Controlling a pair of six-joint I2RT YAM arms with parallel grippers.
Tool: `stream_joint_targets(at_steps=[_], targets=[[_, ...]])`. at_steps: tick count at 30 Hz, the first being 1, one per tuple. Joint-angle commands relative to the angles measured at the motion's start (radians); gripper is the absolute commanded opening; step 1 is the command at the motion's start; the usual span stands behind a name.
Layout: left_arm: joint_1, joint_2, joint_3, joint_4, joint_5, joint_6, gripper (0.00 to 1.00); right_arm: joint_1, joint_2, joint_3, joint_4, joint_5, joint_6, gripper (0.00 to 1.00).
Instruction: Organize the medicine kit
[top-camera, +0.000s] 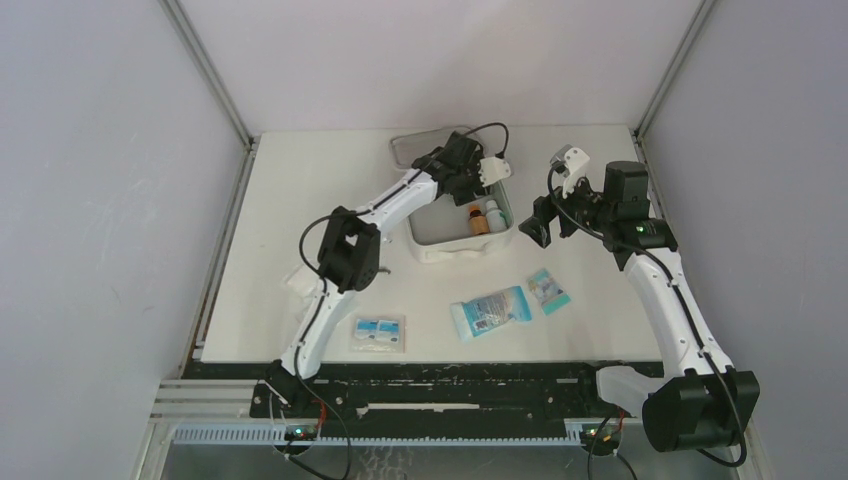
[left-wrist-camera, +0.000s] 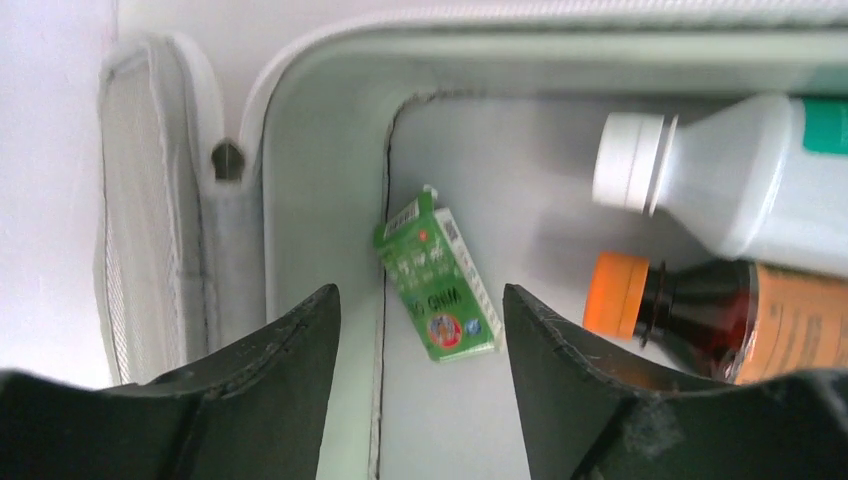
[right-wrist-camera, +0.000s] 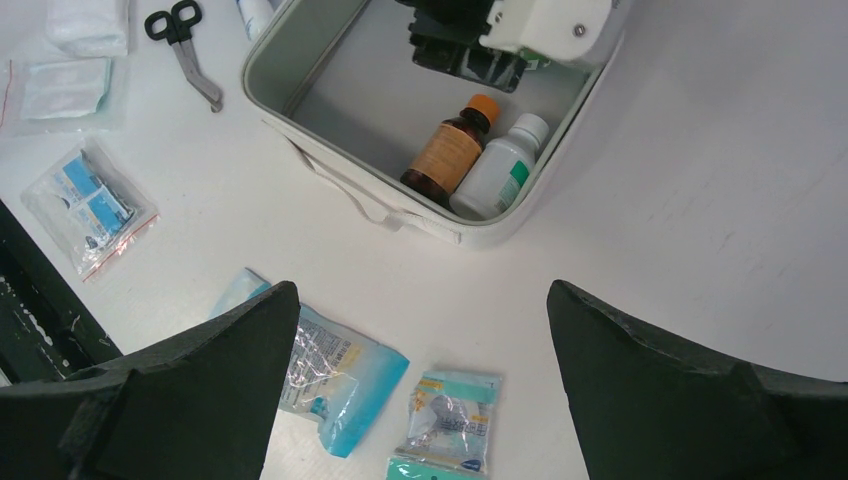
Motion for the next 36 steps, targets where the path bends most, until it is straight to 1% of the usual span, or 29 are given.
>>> stream_joint_targets(at_steps=[1,6,12,14,17,22,25,32,36], targets=[[0.044,-0.131,-0.060,-0.063,0.033,-0.043,0.67,-0.004,-0.009,0.026,0.026,-0.016,0.012,0.93],[0.064,-0.119,-0.046,-0.143,0.063,-0.054,0.73,-0.004,-0.003,0.026,0.026,-0.015,0.012,0.93],[0.065,-0.028,0.092,-0.234,0.042,-0.040,0.76,-0.004,0.004,0.026,0.026,-0.009,0.012,0.93],[0.065,-0.011,0.103,-0.242,0.044,-0.013,0.77,-0.004,0.005,0.026,0.026,-0.008,0.011,0.93],[0.064,0.003,0.105,-0.220,0.032,0.011,0.75,-0.004,0.008,0.026,0.027,-0.008,0.011,0.93],[0.050,0.037,0.106,-0.169,-0.073,0.100,0.70,-0.003,0.008,0.025,0.026,-0.005,0.010,0.93],[0.044,0.053,0.104,-0.130,-0.109,0.139,0.68,-0.004,0.013,0.026,0.027,-0.003,0.008,0.93],[0.024,0.067,0.081,0.011,-0.175,0.181,0.60,-0.004,0.019,0.026,0.025,0.001,0.005,0.93],[0.015,0.053,0.048,0.087,-0.181,0.203,0.57,-0.004,0.025,0.028,0.024,0.000,0.004,0.93]])
